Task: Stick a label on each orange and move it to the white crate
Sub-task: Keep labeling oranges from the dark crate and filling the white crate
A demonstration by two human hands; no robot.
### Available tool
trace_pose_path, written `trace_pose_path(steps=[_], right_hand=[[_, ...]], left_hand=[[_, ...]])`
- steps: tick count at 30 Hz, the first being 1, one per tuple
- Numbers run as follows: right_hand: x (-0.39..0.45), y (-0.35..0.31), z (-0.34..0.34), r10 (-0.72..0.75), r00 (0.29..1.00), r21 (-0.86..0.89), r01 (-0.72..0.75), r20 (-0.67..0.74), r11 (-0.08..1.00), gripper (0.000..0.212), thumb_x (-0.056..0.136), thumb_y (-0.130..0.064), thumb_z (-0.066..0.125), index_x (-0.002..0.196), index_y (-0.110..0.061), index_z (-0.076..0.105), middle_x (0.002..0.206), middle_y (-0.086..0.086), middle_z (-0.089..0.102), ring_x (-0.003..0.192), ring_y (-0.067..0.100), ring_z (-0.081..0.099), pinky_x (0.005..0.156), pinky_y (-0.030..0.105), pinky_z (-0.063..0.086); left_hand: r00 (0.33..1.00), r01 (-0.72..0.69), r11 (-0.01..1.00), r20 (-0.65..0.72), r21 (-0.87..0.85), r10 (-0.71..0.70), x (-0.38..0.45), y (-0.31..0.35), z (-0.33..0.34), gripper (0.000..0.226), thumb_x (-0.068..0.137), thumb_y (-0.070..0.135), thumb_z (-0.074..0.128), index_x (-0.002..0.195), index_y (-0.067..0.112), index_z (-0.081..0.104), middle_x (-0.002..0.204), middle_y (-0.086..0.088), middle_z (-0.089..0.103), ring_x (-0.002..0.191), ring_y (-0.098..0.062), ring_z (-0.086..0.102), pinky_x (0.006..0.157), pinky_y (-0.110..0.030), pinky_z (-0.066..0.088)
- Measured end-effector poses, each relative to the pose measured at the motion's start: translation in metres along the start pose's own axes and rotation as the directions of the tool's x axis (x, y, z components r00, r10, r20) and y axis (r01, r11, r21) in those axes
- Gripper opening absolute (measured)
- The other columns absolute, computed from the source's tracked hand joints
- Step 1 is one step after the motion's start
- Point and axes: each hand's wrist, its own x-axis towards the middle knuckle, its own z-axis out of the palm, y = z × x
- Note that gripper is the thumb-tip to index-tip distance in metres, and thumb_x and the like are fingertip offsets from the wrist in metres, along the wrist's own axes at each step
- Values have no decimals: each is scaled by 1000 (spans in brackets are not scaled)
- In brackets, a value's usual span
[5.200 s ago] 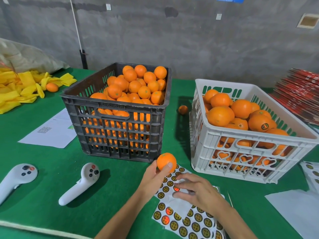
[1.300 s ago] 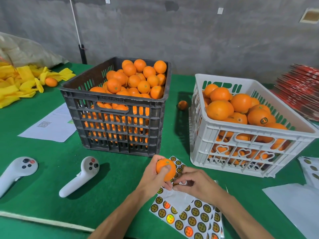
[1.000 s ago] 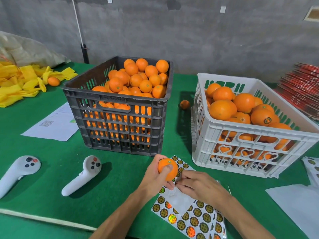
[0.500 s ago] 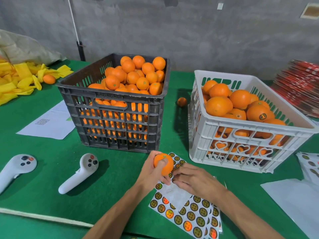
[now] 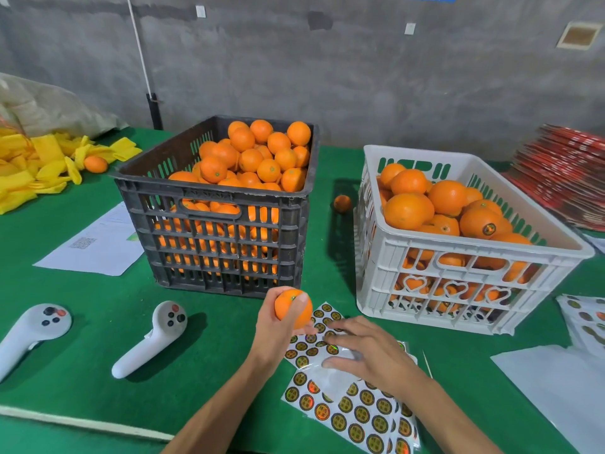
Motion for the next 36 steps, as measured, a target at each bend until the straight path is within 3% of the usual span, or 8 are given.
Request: trace_pose_path(steps=[4,7,11,18,25,28,31,36], right_hand=[[2,-5,-6,-87,995,-104,81,-57,991,48,99,-59,54,126,-24,73,130,-8,64,112,14,60,92,31,53],[-1,-7,-4,-1,992,11,3,-128,1000,42,101,-53,56,127,-23,72,120,-12,62,108,10,58,90,24,48],[-2,-7,1,67,968,122,-38,-242,992,29,98,-36,67,119,-18,77,108,-10,66,101,7,59,88,18,46],[6,-6,-3,292,879,215,-224,-378,951,29,97,-33,69,122,-19,74,103,-14,61,102,4,54,89,27,49],[30,-21,0,382,746,244,-294,-546,924,19,97,-28,67,112,-19,75,98,-13,57,97,6,54,82,31,52],[36,-26,-2,292,756,158,-247,-586,956,18,95,-25,71,111,-17,74,101,-10,58,96,8,55,80,29,50],[39,-31,-6,83,822,-69,-147,-564,987,16,96,-27,67,108,-18,71,101,-6,58,90,14,54,78,29,47],[37,-35,-7,-33,873,-178,-62,-486,982,18,87,-29,73,101,-17,71,96,-4,60,84,17,56,73,31,50]], left_hand=[[995,-63,998,81,25,61,-7,1,3,48,79,52,82,114,23,64,106,-18,68,78,-41,76,68,-46,65],[987,-103,993,129,49,96,-12,2,6,48,82,47,82,117,21,62,107,-17,64,83,-39,75,66,-42,64],[991,-107,994,74,-28,109,-10,3,5,37,78,29,80,107,12,65,106,-23,65,90,-45,73,66,-50,64],[993,-110,989,20,-96,112,-4,10,-4,41,84,48,74,96,9,68,102,-18,70,91,-47,71,63,-50,61],[999,34,995,-27,-97,-36,0,9,-7,49,66,49,84,88,7,71,94,-1,71,86,-29,68,66,-47,63],[992,117,993,44,-1,-116,2,15,-7,63,57,65,91,100,20,78,97,7,74,86,-22,75,69,-51,64],[981,113,988,144,109,-128,1,18,-3,63,61,70,88,100,22,77,102,5,77,93,-24,74,82,-60,62],[972,129,989,189,74,-141,-3,22,-4,29,81,51,84,96,26,82,97,-2,80,83,-16,76,77,-35,61]])
